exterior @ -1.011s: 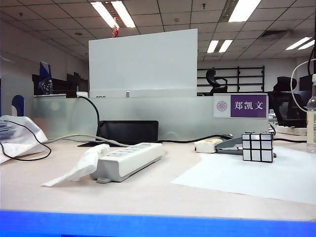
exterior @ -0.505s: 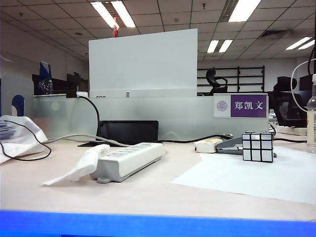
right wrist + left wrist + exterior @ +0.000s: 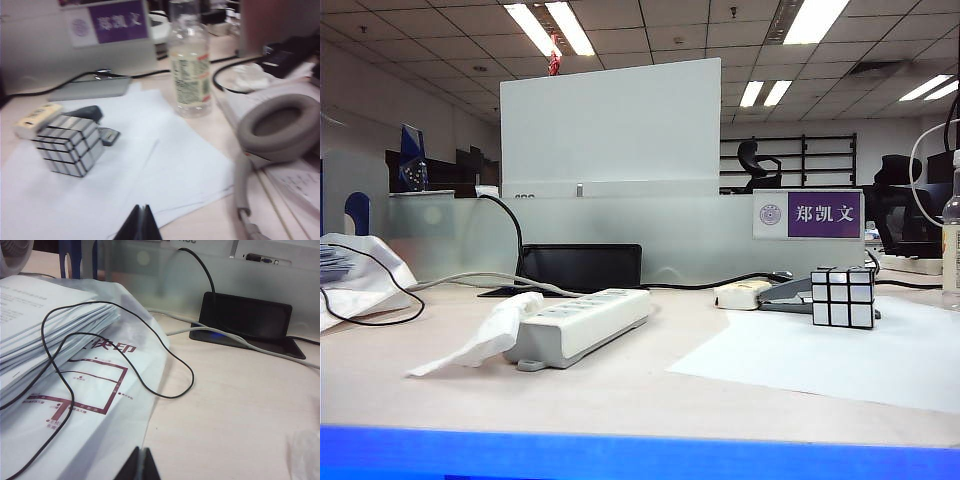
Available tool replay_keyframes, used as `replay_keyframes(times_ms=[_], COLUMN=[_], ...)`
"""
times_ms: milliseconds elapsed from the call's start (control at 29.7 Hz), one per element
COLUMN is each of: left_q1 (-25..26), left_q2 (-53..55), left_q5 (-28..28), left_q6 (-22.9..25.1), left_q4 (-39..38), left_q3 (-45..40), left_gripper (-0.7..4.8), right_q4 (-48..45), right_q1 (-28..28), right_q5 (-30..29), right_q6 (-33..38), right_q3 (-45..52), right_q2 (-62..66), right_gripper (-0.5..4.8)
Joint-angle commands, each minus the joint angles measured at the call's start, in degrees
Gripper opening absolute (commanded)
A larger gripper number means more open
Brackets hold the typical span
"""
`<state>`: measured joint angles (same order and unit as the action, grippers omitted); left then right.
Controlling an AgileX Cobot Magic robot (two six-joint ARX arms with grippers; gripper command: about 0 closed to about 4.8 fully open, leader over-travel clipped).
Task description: Press the button on the power strip.
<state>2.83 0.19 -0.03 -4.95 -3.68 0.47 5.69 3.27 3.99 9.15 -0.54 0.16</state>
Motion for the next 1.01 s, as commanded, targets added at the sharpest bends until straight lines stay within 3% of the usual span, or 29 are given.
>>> replay_keyframes(times_ms=[34,1011], left_q1=[0.1,0.1], left_q2=[-0.1,-0.1], left_q5=[0.0,0.0], left_q6=[0.0,0.0], left_q4=[0.7,0.7], left_q3=[0.1,0.1], left_gripper=[-0.05,-0.05], right_q4=[-1.2,-1.2], right_q1=[0.0,0.0], right_q5=[-0.5,-1.5], right_q6=[-0.5,-3.5], right_q3=[0.4,0.4], right_q2=[-0.1,-0.1], right_gripper=[0.0,0.0])
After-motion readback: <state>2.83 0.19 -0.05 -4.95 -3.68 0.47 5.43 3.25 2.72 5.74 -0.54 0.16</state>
